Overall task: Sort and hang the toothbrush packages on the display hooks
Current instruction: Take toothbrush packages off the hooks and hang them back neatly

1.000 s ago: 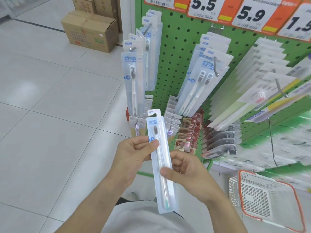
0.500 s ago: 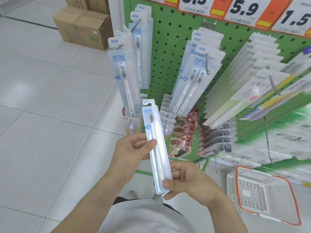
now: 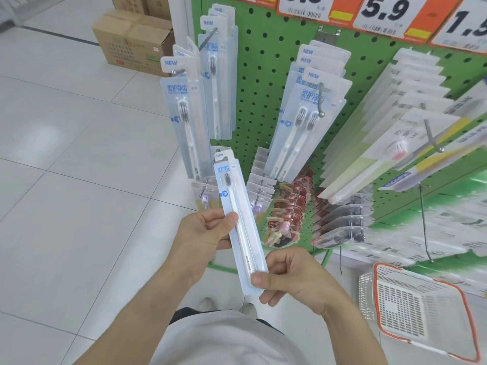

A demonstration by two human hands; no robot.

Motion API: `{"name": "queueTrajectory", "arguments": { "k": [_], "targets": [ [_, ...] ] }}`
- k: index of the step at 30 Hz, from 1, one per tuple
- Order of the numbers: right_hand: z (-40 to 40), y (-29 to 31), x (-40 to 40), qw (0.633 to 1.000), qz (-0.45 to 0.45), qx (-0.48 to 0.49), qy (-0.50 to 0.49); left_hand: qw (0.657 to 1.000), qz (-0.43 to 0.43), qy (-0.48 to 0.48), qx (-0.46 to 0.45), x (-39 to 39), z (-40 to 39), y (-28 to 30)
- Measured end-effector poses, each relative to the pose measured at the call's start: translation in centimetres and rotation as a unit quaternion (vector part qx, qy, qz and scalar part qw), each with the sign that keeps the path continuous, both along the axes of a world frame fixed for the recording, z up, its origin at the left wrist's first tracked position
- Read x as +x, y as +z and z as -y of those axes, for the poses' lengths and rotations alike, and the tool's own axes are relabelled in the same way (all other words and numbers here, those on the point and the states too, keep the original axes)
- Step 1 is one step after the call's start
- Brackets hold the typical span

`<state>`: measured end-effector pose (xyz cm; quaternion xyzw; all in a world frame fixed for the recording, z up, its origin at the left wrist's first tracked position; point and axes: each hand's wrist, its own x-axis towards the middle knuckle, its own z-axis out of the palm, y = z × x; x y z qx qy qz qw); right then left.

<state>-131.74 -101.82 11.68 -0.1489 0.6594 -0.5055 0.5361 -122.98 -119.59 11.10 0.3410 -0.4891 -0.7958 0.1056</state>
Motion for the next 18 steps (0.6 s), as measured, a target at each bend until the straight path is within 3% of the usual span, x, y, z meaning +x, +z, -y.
{"name": "queueTrajectory", "arguments": {
  "k": [7, 14, 18],
  "targets": [
    [-0.4, -0.4, -0.4, 0.999, -0.014, -0.01, 0.027, 0.999, -0.02, -0.01, -0.024, -0.2, -0.5, 0.3],
    [-0.7, -0.9, -0.5, 0.994, -0.023, -0.089, 0.05, 0.991, -0.028, -0.072, -0.109, 0.1, -0.9, 0.5],
    [-1.0, -1.1, -0.2, 0.991, -0.008, -0.088, 0.098, 0.99, -0.079, -0.083, -0.085, 0.1, -0.9, 0.5]
  ]
}}
